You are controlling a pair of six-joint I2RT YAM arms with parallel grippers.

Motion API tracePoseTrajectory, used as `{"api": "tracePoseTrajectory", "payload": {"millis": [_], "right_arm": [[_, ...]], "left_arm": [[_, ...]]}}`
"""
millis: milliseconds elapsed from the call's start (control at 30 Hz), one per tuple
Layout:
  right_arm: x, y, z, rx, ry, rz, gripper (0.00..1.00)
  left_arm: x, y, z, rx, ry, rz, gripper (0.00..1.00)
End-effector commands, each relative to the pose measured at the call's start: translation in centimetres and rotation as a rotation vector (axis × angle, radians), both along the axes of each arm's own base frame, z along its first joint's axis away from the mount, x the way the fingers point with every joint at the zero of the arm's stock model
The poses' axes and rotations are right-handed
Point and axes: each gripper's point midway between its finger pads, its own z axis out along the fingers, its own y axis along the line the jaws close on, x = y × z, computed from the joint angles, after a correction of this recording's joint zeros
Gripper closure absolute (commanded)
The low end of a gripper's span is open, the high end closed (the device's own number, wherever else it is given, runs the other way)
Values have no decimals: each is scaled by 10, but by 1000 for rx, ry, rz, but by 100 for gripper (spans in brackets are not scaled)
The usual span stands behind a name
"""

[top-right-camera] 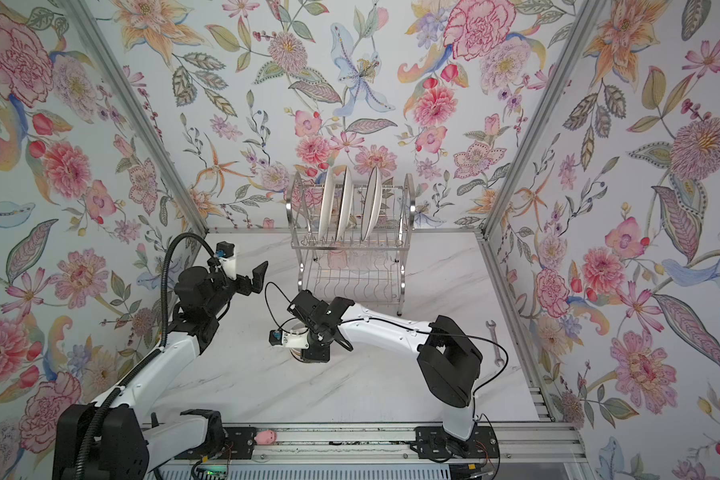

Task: Unload the mixed dishes from the dish rack
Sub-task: 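Lower the orange bowl into the cream bowl and open the right gripper, then reach the left gripper to the nearest printed plate while the right gripper draws back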

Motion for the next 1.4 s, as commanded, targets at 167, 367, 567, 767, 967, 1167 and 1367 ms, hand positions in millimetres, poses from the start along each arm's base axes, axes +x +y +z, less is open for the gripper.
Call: {"api": "tracePoseTrajectory", "payload": {"millis": [167, 367, 567, 767, 967, 1167, 1367], "right_arm": [[12, 6, 31, 113, -26, -59, 48], [18, 7, 47, 183, -32, -98, 40], [29, 4, 74, 314, -45, -166, 28], [48, -4, 113, 531, -89, -279, 14], [68, -29, 154, 752, -219, -419, 4], [82, -69, 185, 915, -357, -572, 1], [91, -112, 197, 1030, -445, -723, 1]], "left_arm": [[2, -1, 12, -12, -26, -15, 1], [2, 0, 16, -16, -36, -14, 1], [0, -1, 31, -14, -65, -22, 1], [-11, -10, 51, -16, -138, -79, 1], [-22, -14, 74, -40, -197, -103, 1], [-33, -20, 93, -55, -218, -128, 1], [-46, -31, 118, -30, -245, -141, 1]]}}
